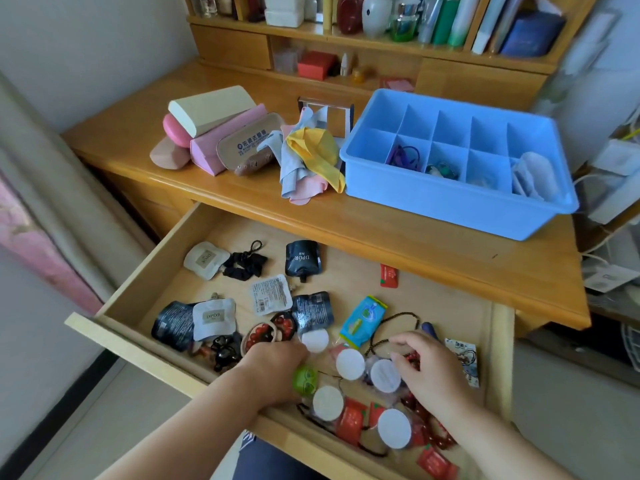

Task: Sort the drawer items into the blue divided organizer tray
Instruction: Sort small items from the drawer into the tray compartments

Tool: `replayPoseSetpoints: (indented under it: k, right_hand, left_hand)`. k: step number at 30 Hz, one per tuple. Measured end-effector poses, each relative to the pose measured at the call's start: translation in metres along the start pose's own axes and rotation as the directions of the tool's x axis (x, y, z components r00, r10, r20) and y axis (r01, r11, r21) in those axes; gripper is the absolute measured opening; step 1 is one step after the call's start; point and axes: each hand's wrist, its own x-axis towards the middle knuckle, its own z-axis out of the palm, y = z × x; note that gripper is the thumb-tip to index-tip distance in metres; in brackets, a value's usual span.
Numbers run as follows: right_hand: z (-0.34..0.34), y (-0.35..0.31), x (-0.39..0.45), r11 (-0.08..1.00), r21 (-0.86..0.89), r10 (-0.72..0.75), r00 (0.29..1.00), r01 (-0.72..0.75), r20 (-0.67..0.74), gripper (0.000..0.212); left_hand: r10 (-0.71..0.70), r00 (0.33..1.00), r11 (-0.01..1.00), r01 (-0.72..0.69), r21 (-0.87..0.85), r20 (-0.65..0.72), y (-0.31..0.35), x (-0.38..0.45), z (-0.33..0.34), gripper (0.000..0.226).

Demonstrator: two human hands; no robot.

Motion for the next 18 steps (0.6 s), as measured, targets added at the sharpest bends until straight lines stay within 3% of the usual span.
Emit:
replayPoseSetpoints:
  k: [3, 6, 8, 11, 13, 16, 18]
  right_hand:
    - [-0.004, -0.026, 0.003, 0.976, 0.212, 0.017, 0.991, -0.046, 0.135, 0.022]
    - [-0.002, -0.056, 0.005, 0.895, 0.422, -0.018, 0.934, -0.143, 0.356, 0.034]
    - [-0.006, -0.073, 0.011, 0.862, 0.487, -0.034, 0.941, -0.143, 0.337, 0.036]
    - [-0.038, -0.095, 0.038, 0.892, 0.452, -0.103, 0.985, 0.029, 0.140, 0.032]
    - [-0.076, -0.111, 0.069, 0.893, 0.420, -0.156, 0.986, 0.165, -0.055, 0.032]
    - [-0.130, -0.128, 0.126, 0.907, 0.245, -0.213, 0.875, 0.343, -0.435, 0.036]
    - [-0.151, -0.135, 0.162, 0.945, 0.124, -0.187, 0.812, 0.303, -0.552, 0.039]
  left_hand:
    - [0.001, 0.991, 0.961, -0.038, -0.273, -0.134, 0.002, -0.001, -0.006, 0.046]
    - [-0.002, 0.936, 0.771, -0.222, -0.597, -0.351, 0.018, -0.002, -0.020, 0.043]
    - [-0.038, 0.882, 0.653, -0.333, -0.680, -0.469, 0.029, -0.001, -0.030, 0.043]
    - [-0.167, 0.846, 0.504, -0.369, -0.781, -0.507, 0.025, 0.001, -0.037, 0.047]
    - [-0.288, 0.834, 0.482, -0.299, -0.823, -0.471, 0.011, 0.001, -0.033, 0.035]
    - [-0.419, 0.804, 0.526, -0.165, -0.834, -0.423, -0.007, -0.002, -0.022, 0.024]
    - [-0.434, 0.806, 0.522, -0.140, -0.841, -0.403, -0.011, -0.001, -0.020, 0.023]
